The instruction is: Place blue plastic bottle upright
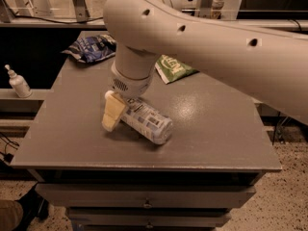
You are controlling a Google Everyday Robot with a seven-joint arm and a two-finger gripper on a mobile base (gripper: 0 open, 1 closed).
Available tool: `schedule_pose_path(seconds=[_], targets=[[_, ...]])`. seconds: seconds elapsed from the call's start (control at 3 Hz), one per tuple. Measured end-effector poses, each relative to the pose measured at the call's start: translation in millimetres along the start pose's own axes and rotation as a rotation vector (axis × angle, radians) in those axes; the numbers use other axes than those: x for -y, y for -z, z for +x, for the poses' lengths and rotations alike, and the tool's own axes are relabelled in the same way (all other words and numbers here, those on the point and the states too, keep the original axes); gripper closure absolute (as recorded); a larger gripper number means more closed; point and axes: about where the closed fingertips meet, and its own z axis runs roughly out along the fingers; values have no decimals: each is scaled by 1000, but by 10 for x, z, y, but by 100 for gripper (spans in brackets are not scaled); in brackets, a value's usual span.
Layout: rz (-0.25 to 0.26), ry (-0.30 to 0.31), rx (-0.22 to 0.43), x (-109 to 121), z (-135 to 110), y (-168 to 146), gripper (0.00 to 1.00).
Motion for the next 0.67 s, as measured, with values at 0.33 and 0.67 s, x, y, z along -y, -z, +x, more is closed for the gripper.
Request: schedule_pose_path(seconds=[0.33,0.67], targets=[[17,-3,-30,40,5,0,41],[40,1,-46,101,-15,62,65]])
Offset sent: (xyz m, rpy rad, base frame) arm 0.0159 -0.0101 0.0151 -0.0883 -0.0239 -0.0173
